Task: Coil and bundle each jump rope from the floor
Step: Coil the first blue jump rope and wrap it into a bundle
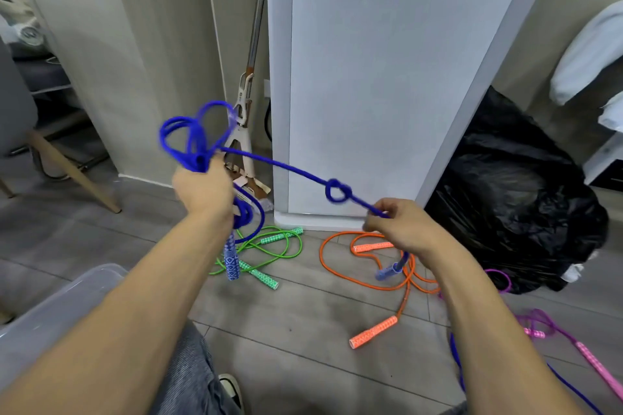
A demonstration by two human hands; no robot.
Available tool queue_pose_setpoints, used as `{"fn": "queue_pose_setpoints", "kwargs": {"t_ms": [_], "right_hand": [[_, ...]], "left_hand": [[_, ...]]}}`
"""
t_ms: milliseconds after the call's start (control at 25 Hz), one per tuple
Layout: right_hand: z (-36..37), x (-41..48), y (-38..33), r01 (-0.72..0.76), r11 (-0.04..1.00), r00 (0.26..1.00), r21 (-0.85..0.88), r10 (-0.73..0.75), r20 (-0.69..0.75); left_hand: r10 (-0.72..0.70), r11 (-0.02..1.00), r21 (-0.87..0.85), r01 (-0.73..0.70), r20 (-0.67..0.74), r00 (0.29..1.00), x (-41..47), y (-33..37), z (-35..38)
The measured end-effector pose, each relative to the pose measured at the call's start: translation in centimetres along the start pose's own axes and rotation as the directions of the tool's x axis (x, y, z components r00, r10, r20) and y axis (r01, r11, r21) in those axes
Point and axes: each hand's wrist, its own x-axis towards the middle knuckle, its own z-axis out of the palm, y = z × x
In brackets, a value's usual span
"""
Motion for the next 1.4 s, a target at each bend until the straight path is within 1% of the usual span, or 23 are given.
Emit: {"fn": "queue_pose_setpoints", "kwargs": {"t_ms": [40,120,160,200,280,360,440,520,560,600,680,720,760,800,880,960,1000,1040,1120,1200,1240,1320,1400], "right_hand": [[-0.6,-0.1,0.4,0.022,1.0,1.0,0.018,-0.021,-0.003],[-1.6,0.0,0.6,0.027,0.98,0.998,0.199,-0.038,0.051],[-1.6,-0.1,0.4,0.026,0.96,0.995,0.279,-0.051,0.084],[-1.4,-0.1,0.1,0.042,0.948,0.992,0.316,-0.077,0.097],[-0.9,-0.4,-0.5,0.109,0.939,0.988,0.326,-0.138,0.068],[-0.7,-0.8,-1.0,0.144,0.928,0.986,0.344,-0.166,0.034],[-0.6,-0.8,-1.3,0.152,0.911,0.984,0.382,-0.176,0.027],[-0.1,-0.8,-1.6,0.172,0.892,0.98,0.418,-0.197,0.017],[0.3,-0.8,-1.7,0.181,0.885,0.979,0.428,-0.205,0.011],[0.6,-0.8,-1.7,0.189,0.883,0.977,0.43,-0.214,0.008],[1.1,-0.9,-2.0,0.213,0.892,0.972,0.399,-0.233,0.002],[1.3,-1.0,-2.1,0.231,0.9,0.969,0.369,-0.246,-0.007],[1.4,-1.1,-2.1,0.25,0.907,0.966,0.34,-0.259,-0.018],[1.4,-1.1,-2.1,0.265,0.91,0.962,0.32,-0.272,-0.024],[1.5,-1.2,-2.0,0.275,0.916,0.959,0.293,-0.281,-0.023],[1.6,-1.1,-2.0,0.26,0.92,0.964,0.294,-0.264,-0.026],[1.7,-1.1,-2.1,0.236,0.922,0.97,0.307,-0.242,-0.021],[1.9,-1.0,-2.2,0.192,0.922,0.979,0.336,-0.204,0.001],[2.2,-1.0,-2.4,0.047,0.912,0.987,0.409,-0.106,0.122],[2.3,-1.2,-2.4,-0.075,0.893,0.965,0.443,-0.046,0.257],[2.3,-1.4,-2.4,-0.111,0.879,0.954,0.464,-0.037,0.297],[2.2,-1.5,-2.5,-0.134,0.849,0.944,0.511,-0.048,0.327],[2.0,-1.5,-2.7,-0.098,0.834,0.942,0.543,-0.097,0.32]], "left_hand": [[-0.041,0.999,-0.011,0.04,-0.074,0.996,1.3,-0.3,-0.4],[-0.124,0.992,0.004,0.124,-0.091,0.988,2.8,-1.0,-0.9],[-0.146,0.989,0.011,0.147,-0.075,0.986,3.2,-1.5,-1.0],[-0.16,0.987,0.009,0.161,-0.057,0.985,3.4,-1.8,-0.9],[-0.206,0.978,0.031,0.205,0.029,0.978,3.2,-2.3,-0.6],[-0.256,0.966,0.077,0.247,0.124,0.959,3.1,-2.6,-0.4],[-0.227,0.97,0.132,0.205,0.183,0.956,2.4,-2.6,-0.3],[-0.139,0.981,0.17,0.095,0.272,0.952,0.6,-2.1,-0.1],[-0.116,0.987,0.145,0.068,0.358,0.926,-0.6,-1.7,0.1],[-0.125,0.991,0.107,0.085,0.467,0.875,-1.7,-1.4,0.4],[-0.191,0.98,0.086,0.179,0.658,0.728,-3.9,-1.3,1.1],[-0.215,0.975,0.112,0.193,0.702,0.679,-4.6,-1.5,1.4],[-0.225,0.974,0.151,0.169,0.721,0.655,-5.0,-1.8,1.7],[-0.236,0.971,0.199,0.131,0.732,0.639,-5.3,-2.0,1.9],[-0.261,0.957,0.284,0.053,0.772,0.58,-5.4,-2.0,1.7],[-0.281,0.939,0.342,-0.021,0.803,0.525,-5.3,-1.8,1.4],[-0.272,0.94,0.339,-0.037,0.812,0.516,-5.4,-1.8,1.3],[-0.251,0.951,0.309,-0.025,0.815,0.522,-5.4,-1.7,1.2],[-0.214,0.971,0.236,0.033,0.8,0.561,-5.5,-1.6,1.2],[-0.203,0.975,0.216,0.05,0.782,0.59,-5.6,-1.5,1.3],[-0.207,0.975,0.213,0.061,0.777,0.594,-5.7,-1.4,1.2],[-0.23,0.973,0.163,0.166,0.784,0.576,-5.8,-1.0,1.1],[-0.257,0.947,0.113,0.3,0.828,0.499,-5.9,-0.4,0.8]]}}
